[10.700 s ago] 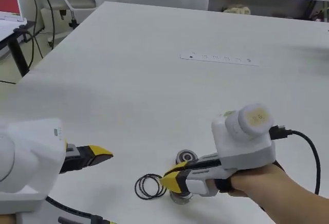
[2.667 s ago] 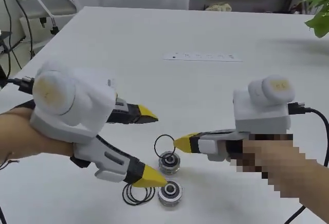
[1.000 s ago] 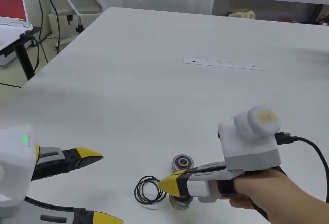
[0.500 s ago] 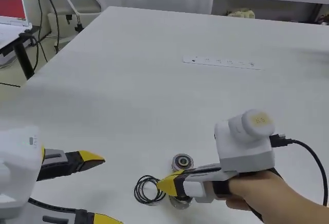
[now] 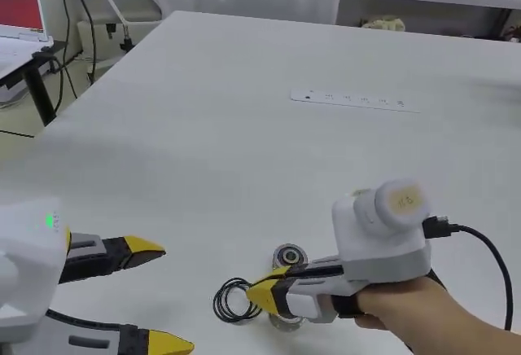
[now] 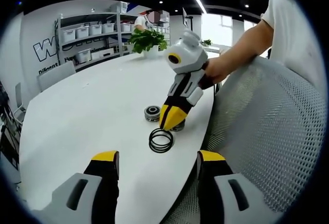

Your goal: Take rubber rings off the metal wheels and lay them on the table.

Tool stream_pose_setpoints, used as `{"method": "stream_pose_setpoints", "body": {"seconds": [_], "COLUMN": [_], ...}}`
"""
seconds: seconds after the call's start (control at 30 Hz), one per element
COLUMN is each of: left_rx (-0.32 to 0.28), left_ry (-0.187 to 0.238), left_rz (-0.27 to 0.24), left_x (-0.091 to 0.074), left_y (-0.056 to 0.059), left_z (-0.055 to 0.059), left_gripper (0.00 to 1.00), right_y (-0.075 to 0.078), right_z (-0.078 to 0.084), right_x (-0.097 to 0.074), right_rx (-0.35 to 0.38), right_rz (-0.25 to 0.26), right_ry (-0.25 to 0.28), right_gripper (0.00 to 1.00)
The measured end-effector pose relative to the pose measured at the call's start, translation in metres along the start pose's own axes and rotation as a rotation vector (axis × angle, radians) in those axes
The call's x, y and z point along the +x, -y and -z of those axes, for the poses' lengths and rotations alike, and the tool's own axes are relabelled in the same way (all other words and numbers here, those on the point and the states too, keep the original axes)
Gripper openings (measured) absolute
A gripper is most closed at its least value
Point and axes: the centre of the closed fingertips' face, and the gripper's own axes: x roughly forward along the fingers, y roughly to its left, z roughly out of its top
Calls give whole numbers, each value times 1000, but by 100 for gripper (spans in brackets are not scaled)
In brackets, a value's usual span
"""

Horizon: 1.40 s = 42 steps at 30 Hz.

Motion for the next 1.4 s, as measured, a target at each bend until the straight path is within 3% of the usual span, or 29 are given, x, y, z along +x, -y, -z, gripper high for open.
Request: {"method": "stream_pose_setpoints", "body": {"seconds": [0.33,0.67,0.93,1.23,1.4], "left_rx": [3,2,-3,-13,-9], "left_ry": [-3,-3,2,17,34], "left_rz": [-8,-5,-6,-8,-1], "left_x": [-1,-1,-1,-2,-2], "left_y": [-2,-2,-2,-2,0], "left_z": [0,1,0,-2,-6], "left_gripper": [57,57,57,58,61], "right_y": [5,18,20,10,6], "right_z": [-4,-22,-38,-51,-59], "right_x": [-4,-18,-29,-39,-47], "right_rx": [-33,-7,-22,-69,-37], "right_rz": [18,61,78,45,1], "right_ry": [1,68,111,134,161], "right_gripper": [4,4,4,8,16]}}
